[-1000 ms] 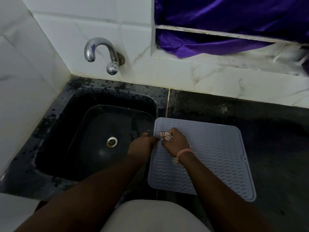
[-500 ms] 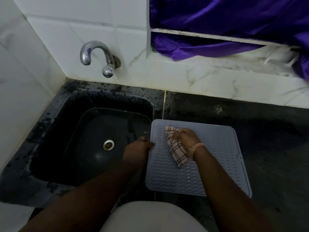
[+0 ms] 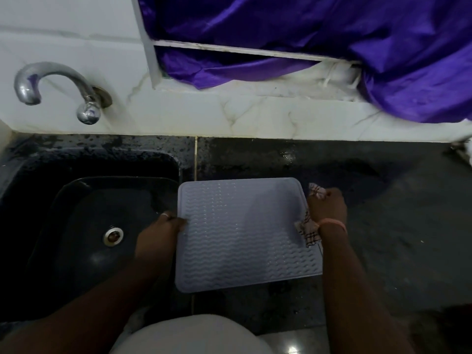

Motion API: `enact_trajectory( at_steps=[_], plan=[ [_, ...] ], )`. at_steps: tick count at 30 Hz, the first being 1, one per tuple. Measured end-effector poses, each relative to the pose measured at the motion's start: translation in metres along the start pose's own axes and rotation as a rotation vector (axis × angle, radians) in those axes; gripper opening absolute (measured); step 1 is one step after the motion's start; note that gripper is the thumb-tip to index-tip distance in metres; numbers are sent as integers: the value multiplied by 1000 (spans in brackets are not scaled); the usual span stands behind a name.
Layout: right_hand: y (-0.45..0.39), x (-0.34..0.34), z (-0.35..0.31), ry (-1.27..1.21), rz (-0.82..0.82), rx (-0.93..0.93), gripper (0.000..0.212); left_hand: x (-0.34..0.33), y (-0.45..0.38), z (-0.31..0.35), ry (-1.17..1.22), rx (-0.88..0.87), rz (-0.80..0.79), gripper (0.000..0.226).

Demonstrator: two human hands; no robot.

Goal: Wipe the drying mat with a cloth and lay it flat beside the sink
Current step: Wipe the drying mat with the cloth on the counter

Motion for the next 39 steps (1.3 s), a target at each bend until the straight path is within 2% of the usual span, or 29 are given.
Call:
enact_trajectory(
  at_steps=[2,4,5,7,9,13,15,19,24,29,32,35,37,39],
  plan=[
    [6,-1,1,69,39,86,21,0,2,2,-26,-40,9,17],
    [14,-11,7,150,-33,141,17,-5,4,-5,-75,-4,6,21],
    [18,-18,11,209,-88,152,17,-12,4,-10,-130,-42,12,22],
    [25,-35,24,354,-177,189,26,-17,3,-17,-175,-82,-28,29],
    [35,-49,30,434,-172,237,33,-18,5,-21,-124,-68,-56,34],
    [41,-55,32,454,-162,267,31,-9,10,-13,-213,-64,-11,34],
    [37,-51,31,433,-200,278,29,-4,10,-11,-229,-76,-33,35],
    [29,-47,24,351,-237,183,26,-1,12,-8,-265,-38,-108,37],
    [37,-59,21,305,-252,164,27,3,12,-3,-153,80,-144,66],
    [43,-57,19,234,-274,164,21,12,12,1,-241,6,-170,48],
    [27,-36,17,232,-160,147,20,13,12,-2,-310,-57,-201,43],
    [13,-21,19,270,-51,170,15,9,10,-3,-244,-1,-159,49],
    [14,-23,21,367,-57,212,17,5,10,-1,-251,3,-161,50],
    [19,-33,25,429,-139,236,24,4,10,0,-255,16,-158,48]
  ],
)
Point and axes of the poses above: each hand's wrist, its own y-axis away from the middle knuckle, its own x-axis out of the back of the hand, z = x × y, the point moved 1 cm from there along -y, towards the middle knuckle, and after that the axes turned 14 degrees about -y, right-handed, at the moved point
